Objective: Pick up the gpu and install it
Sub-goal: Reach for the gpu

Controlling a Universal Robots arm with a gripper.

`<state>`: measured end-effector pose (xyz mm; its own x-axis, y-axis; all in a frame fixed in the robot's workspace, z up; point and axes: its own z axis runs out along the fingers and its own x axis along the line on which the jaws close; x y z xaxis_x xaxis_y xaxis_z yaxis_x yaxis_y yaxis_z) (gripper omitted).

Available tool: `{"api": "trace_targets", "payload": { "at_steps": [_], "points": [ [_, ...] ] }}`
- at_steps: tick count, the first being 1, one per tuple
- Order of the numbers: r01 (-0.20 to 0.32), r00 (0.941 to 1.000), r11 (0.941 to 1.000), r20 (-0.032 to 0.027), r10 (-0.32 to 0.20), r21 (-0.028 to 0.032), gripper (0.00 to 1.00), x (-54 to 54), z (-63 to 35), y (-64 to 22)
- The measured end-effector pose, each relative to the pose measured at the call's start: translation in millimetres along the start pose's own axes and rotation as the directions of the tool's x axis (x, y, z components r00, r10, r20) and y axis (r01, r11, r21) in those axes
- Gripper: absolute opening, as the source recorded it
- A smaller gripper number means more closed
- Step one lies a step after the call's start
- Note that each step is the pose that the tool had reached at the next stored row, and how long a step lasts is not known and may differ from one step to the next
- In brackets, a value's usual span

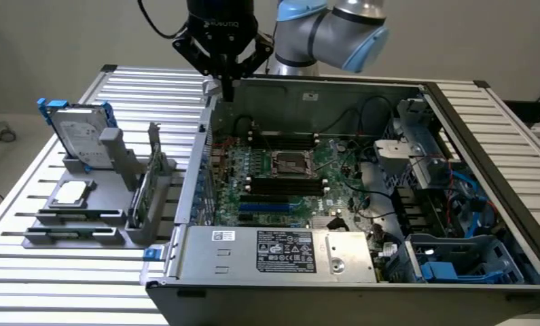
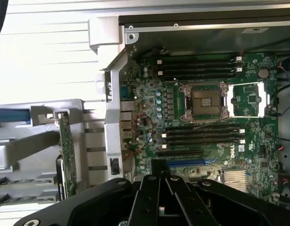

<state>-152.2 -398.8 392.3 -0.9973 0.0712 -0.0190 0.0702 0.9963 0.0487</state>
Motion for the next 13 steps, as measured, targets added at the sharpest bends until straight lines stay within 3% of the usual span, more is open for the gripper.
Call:
{"api": "trace_targets", "payload": {
  "at_steps": [13],
  "points": [
    [0.000,1.0000,1.0000,-0.0017,0.000,0.0003,0.11,59.3,6.9,-4.6]
  ]
}}
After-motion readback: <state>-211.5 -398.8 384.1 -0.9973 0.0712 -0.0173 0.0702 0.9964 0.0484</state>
